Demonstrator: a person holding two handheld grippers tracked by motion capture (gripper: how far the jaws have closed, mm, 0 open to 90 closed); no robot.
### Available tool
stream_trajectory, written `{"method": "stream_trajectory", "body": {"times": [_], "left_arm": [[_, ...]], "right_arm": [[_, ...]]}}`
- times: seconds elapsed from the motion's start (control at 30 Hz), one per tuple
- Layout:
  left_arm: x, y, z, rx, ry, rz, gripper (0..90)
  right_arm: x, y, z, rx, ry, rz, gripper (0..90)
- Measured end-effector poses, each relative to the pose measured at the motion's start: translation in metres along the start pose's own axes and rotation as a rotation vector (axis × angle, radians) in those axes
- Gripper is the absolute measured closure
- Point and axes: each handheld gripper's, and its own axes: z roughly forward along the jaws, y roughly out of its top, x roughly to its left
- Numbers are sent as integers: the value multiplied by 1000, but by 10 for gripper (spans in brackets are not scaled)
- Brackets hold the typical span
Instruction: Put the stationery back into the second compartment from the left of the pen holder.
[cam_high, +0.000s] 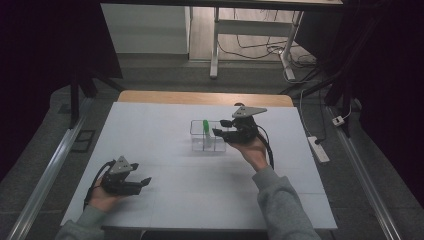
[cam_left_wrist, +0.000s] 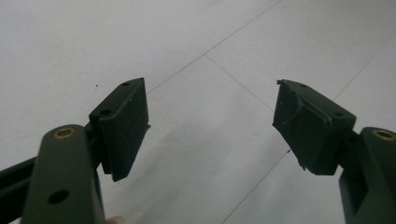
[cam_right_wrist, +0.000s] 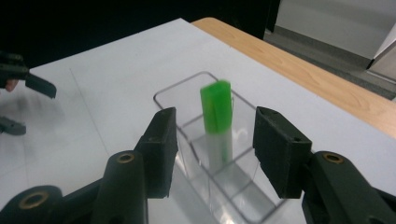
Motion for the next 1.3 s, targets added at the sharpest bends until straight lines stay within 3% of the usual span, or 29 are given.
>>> {"method": "stream_trajectory", "body": {"times": [0.4,0.73,1.3], "left_arm": [[-1,0,0,4,1,2,264],[-1,0,0,3,3,1,264],[-1,1,0,4,10,4,264]], "right_arm": [[7,-27,-27,67,-8,-6,482],[9,-61,-49,117,-21,11,471],[7,-119,-95,167,-93,57,441]]}}
